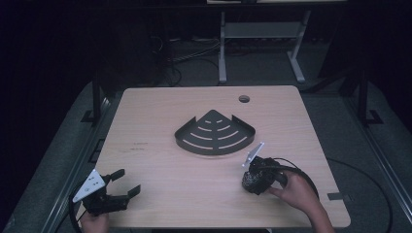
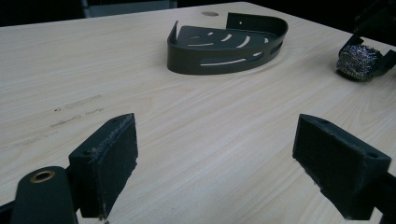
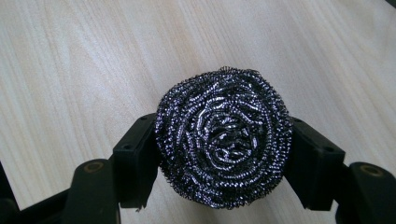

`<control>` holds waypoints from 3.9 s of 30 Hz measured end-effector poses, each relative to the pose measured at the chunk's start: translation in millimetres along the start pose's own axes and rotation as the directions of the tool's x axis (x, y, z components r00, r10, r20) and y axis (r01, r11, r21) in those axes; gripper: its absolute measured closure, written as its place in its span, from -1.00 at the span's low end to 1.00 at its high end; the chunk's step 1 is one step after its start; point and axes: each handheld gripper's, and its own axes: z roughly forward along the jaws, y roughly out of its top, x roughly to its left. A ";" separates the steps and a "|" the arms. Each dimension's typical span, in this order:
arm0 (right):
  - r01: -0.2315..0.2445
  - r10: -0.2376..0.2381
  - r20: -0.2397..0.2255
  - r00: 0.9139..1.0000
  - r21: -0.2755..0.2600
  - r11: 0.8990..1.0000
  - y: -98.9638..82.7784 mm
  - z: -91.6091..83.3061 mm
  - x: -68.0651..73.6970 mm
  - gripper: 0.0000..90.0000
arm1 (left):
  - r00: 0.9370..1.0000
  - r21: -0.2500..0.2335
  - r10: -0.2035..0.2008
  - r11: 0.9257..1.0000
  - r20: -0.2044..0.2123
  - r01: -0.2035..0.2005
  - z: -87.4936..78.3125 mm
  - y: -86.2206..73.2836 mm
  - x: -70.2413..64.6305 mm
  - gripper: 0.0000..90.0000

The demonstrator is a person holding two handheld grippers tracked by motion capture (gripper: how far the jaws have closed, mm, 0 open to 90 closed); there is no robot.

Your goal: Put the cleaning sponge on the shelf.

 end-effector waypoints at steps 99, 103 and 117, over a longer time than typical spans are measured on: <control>0.057 -0.059 -0.063 0.996 -0.031 0.998 122.1 -23.3 -41.6 -0.27 | 1.000 -0.016 -0.009 1.000 0.004 0.009 -0.1 0.4 1.3 -0.70; 0.054 -0.056 -0.063 0.996 -0.026 0.998 126.1 -21.3 -45.1 -0.27 | 1.000 -0.015 -0.009 1.000 0.005 0.009 -0.1 0.4 1.4 -0.71; 0.023 -0.024 -0.066 0.998 -0.018 1.000 145.7 -13.6 -65.7 -0.27 | 1.000 -0.018 -0.010 1.000 0.003 0.010 -1.3 0.2 2.8 -0.70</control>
